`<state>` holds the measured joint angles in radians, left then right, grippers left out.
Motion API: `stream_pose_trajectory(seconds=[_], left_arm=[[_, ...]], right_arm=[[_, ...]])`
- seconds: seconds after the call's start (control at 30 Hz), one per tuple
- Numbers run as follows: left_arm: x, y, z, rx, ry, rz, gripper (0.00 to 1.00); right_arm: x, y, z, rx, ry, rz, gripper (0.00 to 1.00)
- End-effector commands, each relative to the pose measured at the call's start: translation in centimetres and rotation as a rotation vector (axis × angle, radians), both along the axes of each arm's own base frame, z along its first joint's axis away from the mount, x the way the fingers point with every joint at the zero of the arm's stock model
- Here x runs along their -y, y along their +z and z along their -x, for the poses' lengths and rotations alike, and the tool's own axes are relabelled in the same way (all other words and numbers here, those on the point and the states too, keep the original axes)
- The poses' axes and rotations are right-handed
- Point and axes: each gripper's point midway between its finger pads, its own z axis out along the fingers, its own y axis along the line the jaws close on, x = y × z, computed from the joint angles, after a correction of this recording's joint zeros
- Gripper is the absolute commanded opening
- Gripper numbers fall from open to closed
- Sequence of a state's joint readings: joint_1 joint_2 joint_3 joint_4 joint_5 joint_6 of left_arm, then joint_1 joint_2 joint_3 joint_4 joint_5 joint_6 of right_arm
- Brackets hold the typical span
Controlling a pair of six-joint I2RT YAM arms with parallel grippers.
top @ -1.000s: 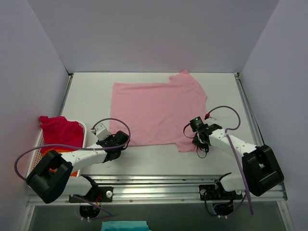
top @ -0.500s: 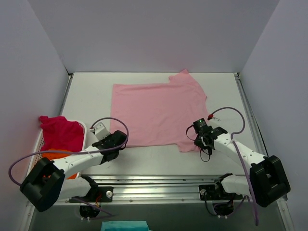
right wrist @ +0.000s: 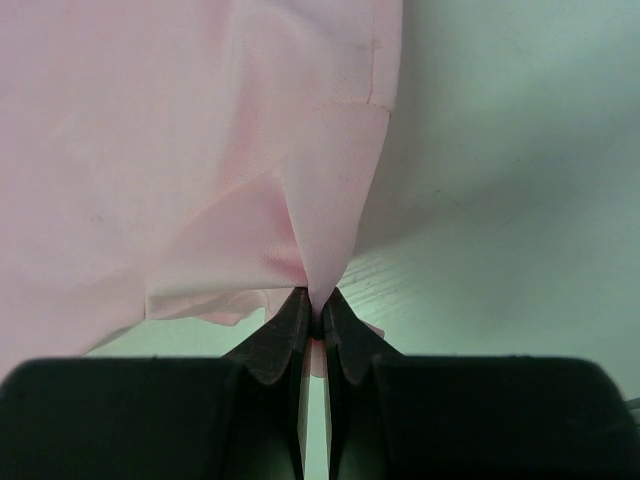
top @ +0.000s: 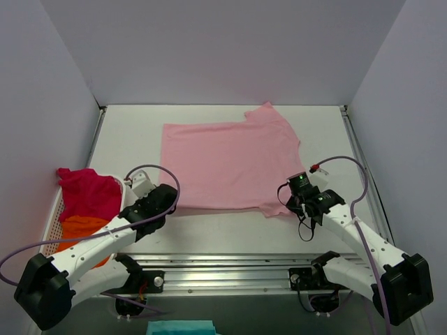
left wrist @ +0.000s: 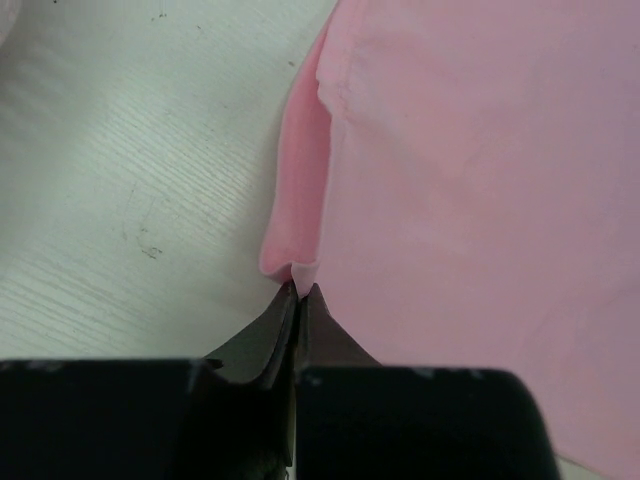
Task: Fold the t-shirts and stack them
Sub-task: Grap the side of the flattened tshirt closest away from the robot with both arms, then fold the flattened tshirt in 1/3 of the way
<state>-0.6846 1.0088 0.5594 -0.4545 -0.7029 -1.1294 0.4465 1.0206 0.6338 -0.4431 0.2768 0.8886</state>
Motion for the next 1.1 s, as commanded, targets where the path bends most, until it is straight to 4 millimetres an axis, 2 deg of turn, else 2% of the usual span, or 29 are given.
stream_pose_trajectory(seconds=[0.0, 0.2, 0.37, 0.43, 0.47, 0.53, 0.57, 0.6, 0.63, 0.67, 0.7, 0.73, 0.77, 0.8, 0.83, 0.87, 0.9, 0.93, 0.97, 1.0, 1.03, 1.07], left_arm=[[0.4, 2.5, -1.0, 0.036, -0.014, 0.006, 0.02], [0.2, 4.2, -3.0, 0.062, -0.002, 0.033, 0.02], [-0.3, 5.2, -5.0, 0.076, 0.003, 0.068, 0.02], [-0.7, 5.3, -5.9, 0.074, 0.012, 0.069, 0.02], [-0.8, 5.4, -6.3, 0.076, 0.012, 0.071, 0.02], [-1.0, 5.5, -7.9, 0.083, 0.015, 0.086, 0.02], [-1.0, 4.3, -8.5, 0.044, 0.007, 0.078, 0.02], [-0.8, 5.0, -9.8, 0.053, 0.002, 0.096, 0.02], [-1.6, 5.0, -10.9, 0.051, 0.013, 0.096, 0.02], [-1.3, 4.7, -11.7, 0.033, -0.004, 0.112, 0.02], [-1.3, 4.2, -13.3, 0.012, -0.005, 0.111, 0.02], [-2.3, 4.0, -14.4, 0.008, 0.007, 0.105, 0.02], [-2.3, 2.2, -15.3, -0.046, 0.001, 0.108, 0.02], [-2.8, 1.9, -16.2, -0.055, 0.009, 0.11, 0.02], [-3.6, 2.6, -17.8, -0.036, 0.021, 0.12, 0.02], [-3.9, 2.1, -18.5, -0.048, 0.02, 0.133, 0.02], [-3.6, 0.4, -19.1, -0.087, 0.001, 0.162, 0.05], [-3.7, 0.3, -20.1, -0.078, -0.01, 0.18, 0.09], [-4.0, -0.8, -21.3, -0.101, -0.016, 0.184, 0.16], [-3.6, -1.2, -21.8, -0.116, -0.037, 0.205, 0.29], [-3.6, -1.8, -21.9, -0.152, -0.043, 0.208, 0.62], [-3.7, -1.0, -23.1, -0.141, -0.046, 0.216, 0.73]], right_arm=[[0.3, 2.2, -0.8, 0.048, -0.021, 0.016, 0.0], [-0.9, 3.5, -3.5, 0.107, -0.023, -0.003, 0.0], [-1.8, 5.8, -6.5, 0.177, -0.033, -0.015, 0.0], [-2.1, 6.1, -7.6, 0.185, -0.037, -0.006, 0.0], [-2.3, 7.0, -8.6, 0.202, -0.043, -0.008, 0.0], [-2.3, 6.7, -10.0, 0.188, -0.056, 0.009, 0.0], [-2.3, 6.7, -11.7, 0.187, -0.072, 0.016, 0.0], [-2.2, 6.6, -12.7, 0.186, -0.083, 0.02, 0.0], [-2.1, 6.2, -13.7, 0.178, -0.09, 0.02, 0.0], [-2.2, 3.8, -14.8, 0.108, -0.091, 0.033, 0.0], [-2.0, 4.7, -16.9, 0.119, -0.105, 0.023, 0.0], [-1.9, 4.2, -17.9, 0.1, -0.11, 0.026, 0.0], [-1.8, 1.7, -18.5, 0.022, -0.113, 0.055, 0.0], [-1.9, 2.7, -20.4, 0.044, -0.121, 0.05, 0.0], [-2.0, 2.3, -21.3, 0.038, -0.124, 0.055, 0.0], [-2.1, 1.9, -22.0, 0.031, -0.129, 0.061, 0.0], [-2.0, 0.0, -22.5, -0.009, -0.132, 0.077, 0.0], [-2.1, 0.7, -23.9, 0.013, -0.14, 0.07, 0.0], [-2.2, -1.3, -24.4, -0.029, -0.133, 0.081, 0.02], [-2.1, -1.7, -24.9, -0.043, -0.13, 0.086, 0.16], [-2.4, -0.2, -26.8, -0.009, -0.133, 0.08, 0.33], [-2.2, -1.6, -27.1, -0.046, -0.132, 0.109, 0.83]])
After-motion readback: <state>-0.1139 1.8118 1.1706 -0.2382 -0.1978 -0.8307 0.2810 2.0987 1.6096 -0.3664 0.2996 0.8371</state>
